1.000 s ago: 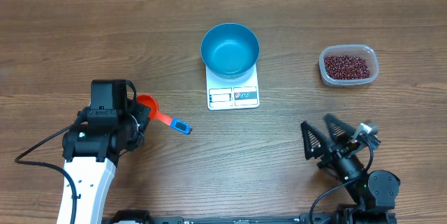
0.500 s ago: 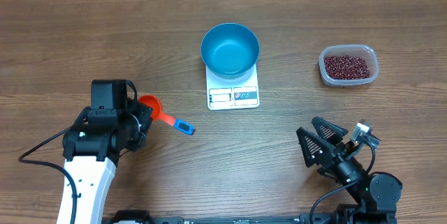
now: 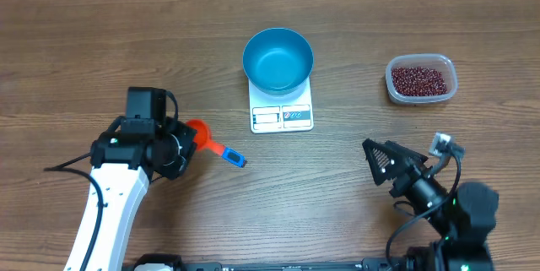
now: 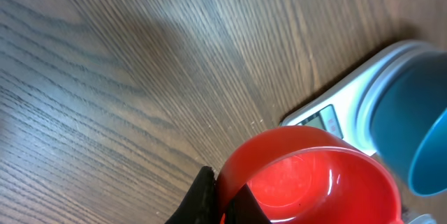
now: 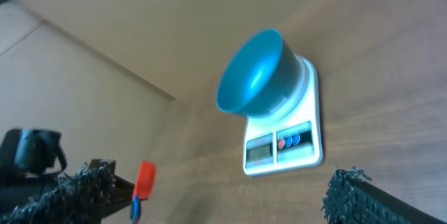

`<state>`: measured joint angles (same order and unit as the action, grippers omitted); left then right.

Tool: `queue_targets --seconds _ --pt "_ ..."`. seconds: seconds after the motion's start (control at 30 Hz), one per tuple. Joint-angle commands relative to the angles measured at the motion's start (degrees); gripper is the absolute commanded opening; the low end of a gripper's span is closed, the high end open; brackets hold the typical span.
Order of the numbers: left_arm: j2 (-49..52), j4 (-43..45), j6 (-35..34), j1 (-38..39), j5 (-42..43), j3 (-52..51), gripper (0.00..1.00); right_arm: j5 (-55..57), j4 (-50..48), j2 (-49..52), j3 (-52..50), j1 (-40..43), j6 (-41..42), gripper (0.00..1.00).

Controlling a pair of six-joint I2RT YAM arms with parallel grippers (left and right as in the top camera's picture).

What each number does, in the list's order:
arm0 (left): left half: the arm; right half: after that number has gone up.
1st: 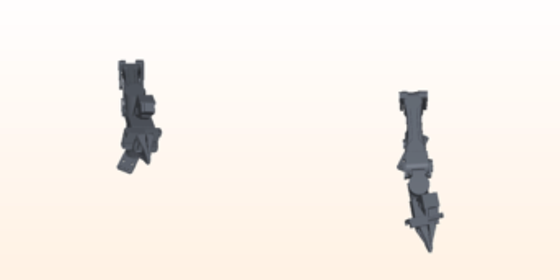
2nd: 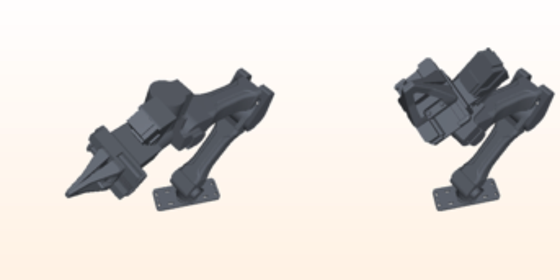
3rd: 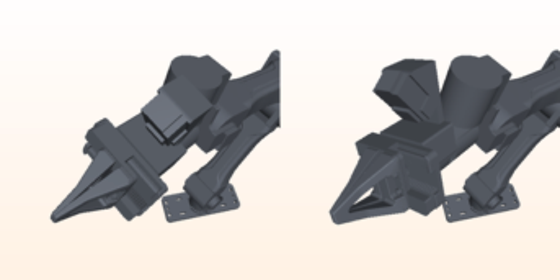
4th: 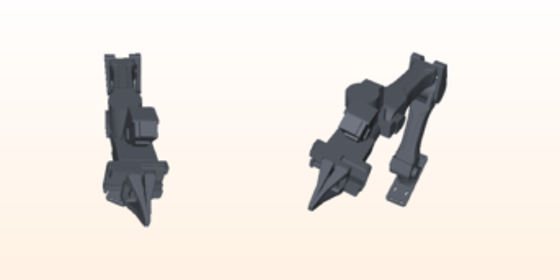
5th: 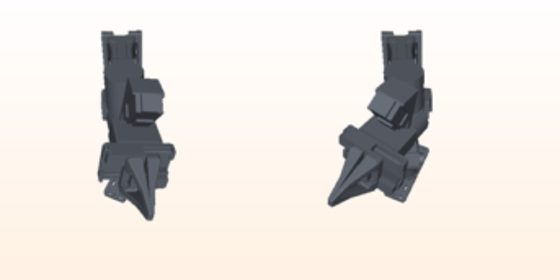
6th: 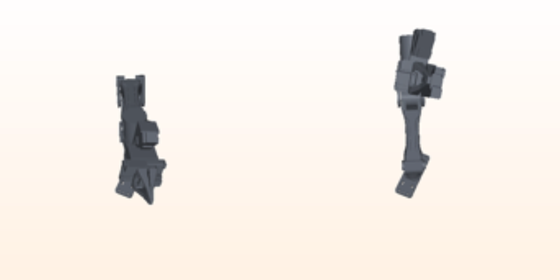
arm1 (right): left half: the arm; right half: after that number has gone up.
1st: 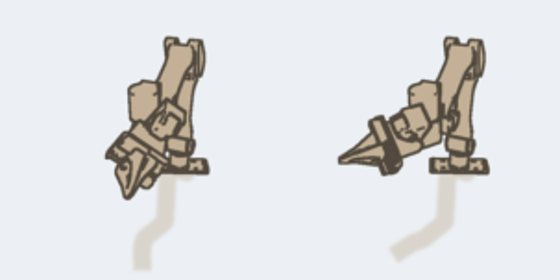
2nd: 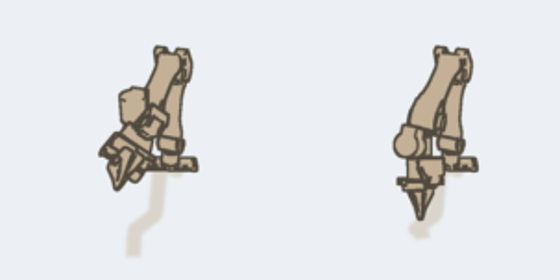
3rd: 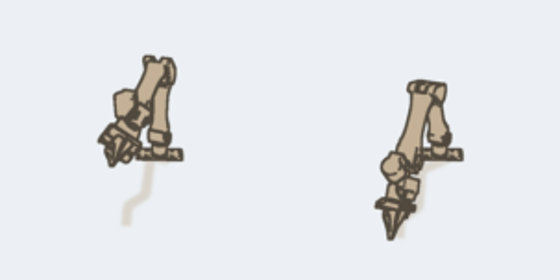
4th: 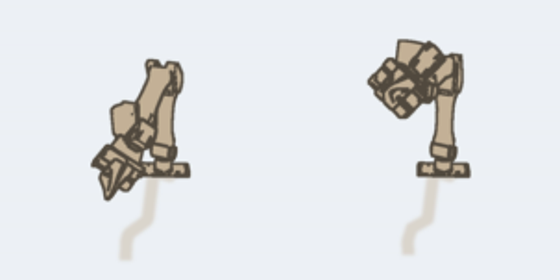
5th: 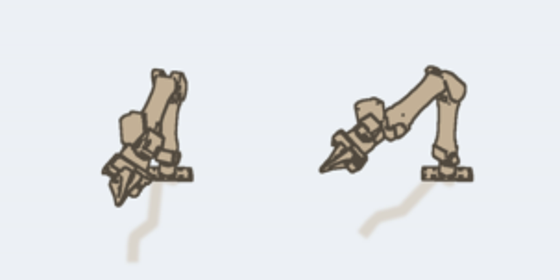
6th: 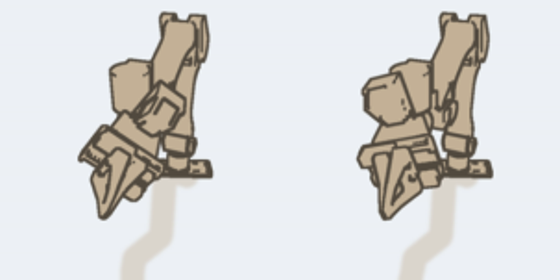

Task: Scoop item into bowl and weigh 150g on scale
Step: 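Swing the right gripper toward the scoop held by the left gripper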

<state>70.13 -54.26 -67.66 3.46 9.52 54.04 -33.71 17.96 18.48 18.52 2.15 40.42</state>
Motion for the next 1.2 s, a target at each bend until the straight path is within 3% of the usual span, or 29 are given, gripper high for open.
queue_targets --seconds 0.0,0.17,0.37,0.67,0.87,1.17 --pt "1.0 0.1 -1.0 1.6 1.0 1.3 0.04 0.6 3.8 8.3 6.7 -0.2 -0.6 1.0" --pt "1.1 0.1 -1.8 3.0 0.6 1.3 0.04 -12.4 6.1 21.4 14.2 -0.2 -4.7 1.0" --pt "1.1 0.1 -2.3 3.0 0.6 1.3 0.04 -24.1 3.8 29.4 15.1 -0.3 -4.7 1.0" --pt "1.1 0.0 -4.2 3.0 2.7 1.3 0.04 -24.1 -0.6 38.7 15.1 -3.2 -4.5 1.0" --pt "1.1 0.1 -9.0 4.2 2.1 1.3 0.04 -21.8 -7.5 42.2 15.1 -14.6 -4.2 1.0" --pt "1.1 0.1 -12.6 7.5 -0.5 1.2 0.04 -1.8 -18.9 42.4 15.1 -32.6 6.3 1.0"
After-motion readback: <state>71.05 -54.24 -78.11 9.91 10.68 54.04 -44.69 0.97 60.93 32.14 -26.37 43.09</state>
